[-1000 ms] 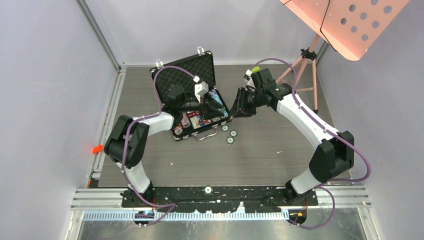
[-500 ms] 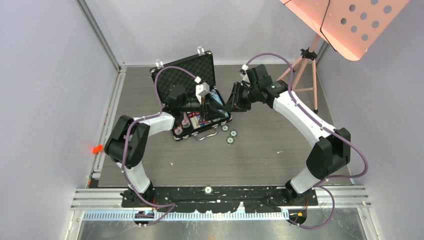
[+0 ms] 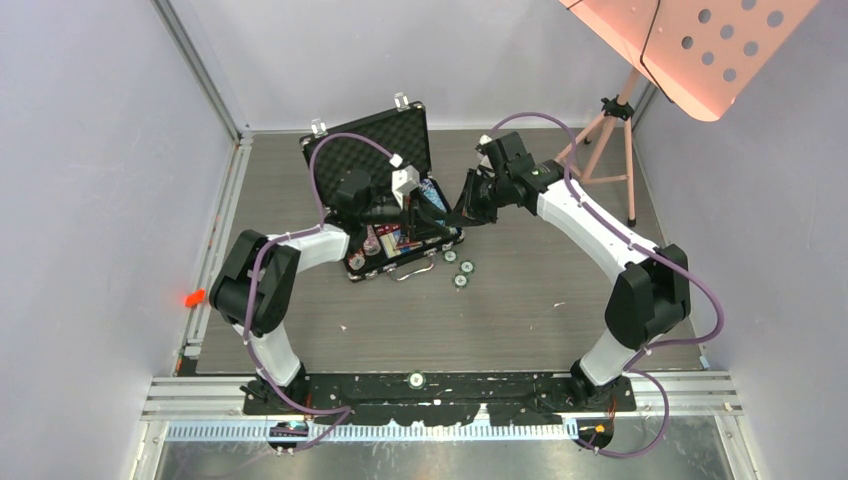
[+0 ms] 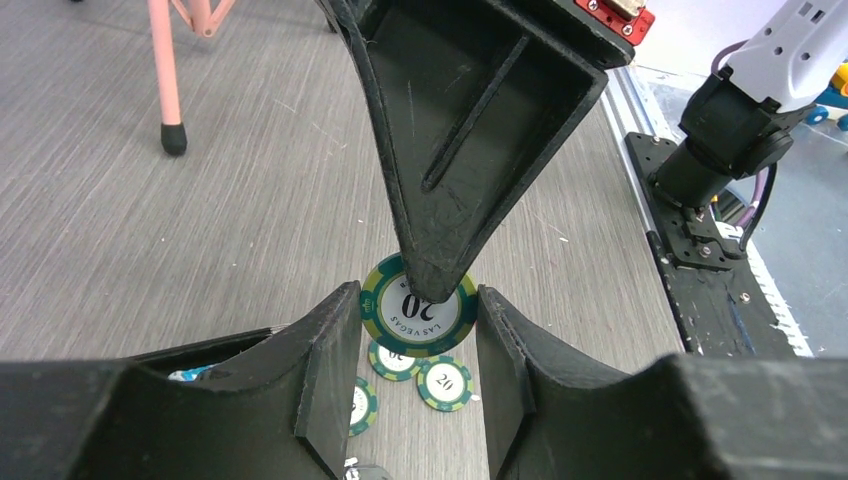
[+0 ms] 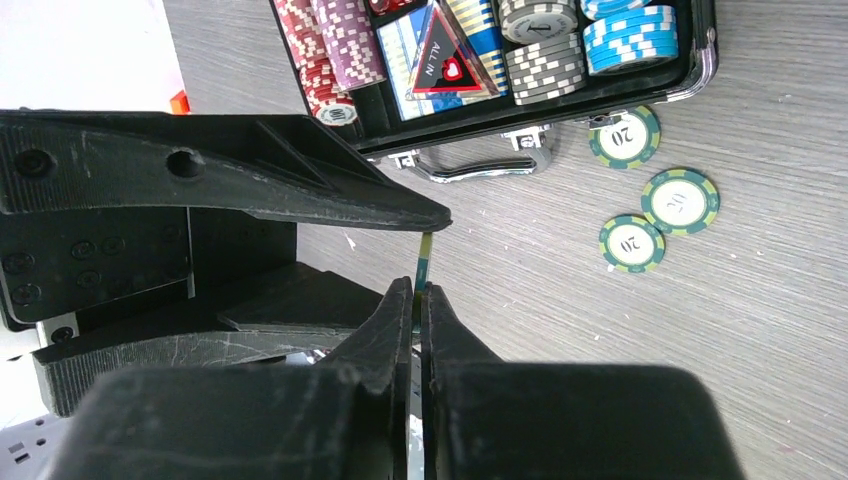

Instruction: Pack up texas hold em set

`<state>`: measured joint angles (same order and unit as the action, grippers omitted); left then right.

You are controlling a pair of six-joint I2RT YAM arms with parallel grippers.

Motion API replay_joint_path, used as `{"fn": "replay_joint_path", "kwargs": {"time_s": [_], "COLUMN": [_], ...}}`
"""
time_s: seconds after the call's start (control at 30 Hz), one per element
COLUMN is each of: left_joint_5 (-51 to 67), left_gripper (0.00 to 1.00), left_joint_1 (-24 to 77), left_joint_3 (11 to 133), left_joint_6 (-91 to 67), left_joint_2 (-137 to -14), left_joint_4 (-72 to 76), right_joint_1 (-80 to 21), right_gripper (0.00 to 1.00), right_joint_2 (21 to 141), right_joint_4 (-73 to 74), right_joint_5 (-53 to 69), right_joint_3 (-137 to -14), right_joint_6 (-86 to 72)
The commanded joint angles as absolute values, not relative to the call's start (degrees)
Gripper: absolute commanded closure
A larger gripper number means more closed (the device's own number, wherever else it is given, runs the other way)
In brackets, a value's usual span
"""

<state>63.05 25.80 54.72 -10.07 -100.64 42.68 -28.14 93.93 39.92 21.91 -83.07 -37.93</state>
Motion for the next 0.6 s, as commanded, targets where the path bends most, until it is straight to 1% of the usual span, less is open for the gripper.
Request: {"fn": "replay_joint_path", "kwargs": {"time_s": [0.0, 0.03, 0.1, 0.17, 0.2, 0.23, 0.27, 0.37, 0.43, 0.5, 0.57], "left_joint_5": [62.84, 61.69, 57.89, 53.67, 51.13, 47.92, 44.68, 34.33, 29.41, 25.15, 21.11], "left_gripper": [0.62, 0.54, 0.31, 0.15, 0.12, 0.05, 0.01, 0.00, 0.00, 0.00, 0.00], "left_joint_1": [26.02, 26.02, 26.10, 26.10, 26.10, 26.10, 26.10, 26.02, 26.02, 26.02, 26.02], "left_joint_3": [55.76, 55.39, 54.03, 52.04, 50.90, 49.76, 48.02, 43.49, 40.12, 36.81, 33.67], "left_joint_6": [-8.82, -8.83, -7.91, -6.83, -6.39, -5.93, -5.71, -5.87, -5.25, -4.59, -3.43], "left_joint_2": [-99.75, -99.47, -98.34, -96.42, -95.18, -93.62, -92.06, -85.57, -81.27, -76.86, -73.03], "left_joint_4": [43.27, 43.21, 43.17, 43.11, 42.72, 41.99, 41.31, 39.64, 38.78, 38.28, 37.23], "right_joint_1": [-28.39, -28.19, -27.38, -26.17, -25.53, -25.33, -25.12, -25.12, -25.13, -25.37, -25.61], "right_gripper": [0.99, 0.99, 0.99, 0.99, 0.99, 0.99, 0.99, 0.99, 1.00, 0.99, 0.99], "right_joint_2": [94.60, 95.06, 95.91, 96.54, 97.08, 97.45, 98.19, 100.09, 101.54, 102.77, 105.45], "right_joint_4": [38.43, 38.64, 39.66, 39.52, 39.23, 38.99, 38.87, 38.72, 38.34, 37.33, 34.81], "right_joint_5": [22.36, 22.48, 22.05, 20.39, 19.36, 18.69, 16.80, 12.27, 10.22, 8.97, 10.38], "right_joint_3": [-85.49, -86.10, -86.84, -87.03, -87.07, -87.36, -87.62, -89.17, -90.00, -90.41, -90.64], "right_joint_6": [-39.13, -39.53, -40.53, -42.97, -44.12, -46.71, -50.20, -58.41, -64.21, -69.70, -74.92]}}
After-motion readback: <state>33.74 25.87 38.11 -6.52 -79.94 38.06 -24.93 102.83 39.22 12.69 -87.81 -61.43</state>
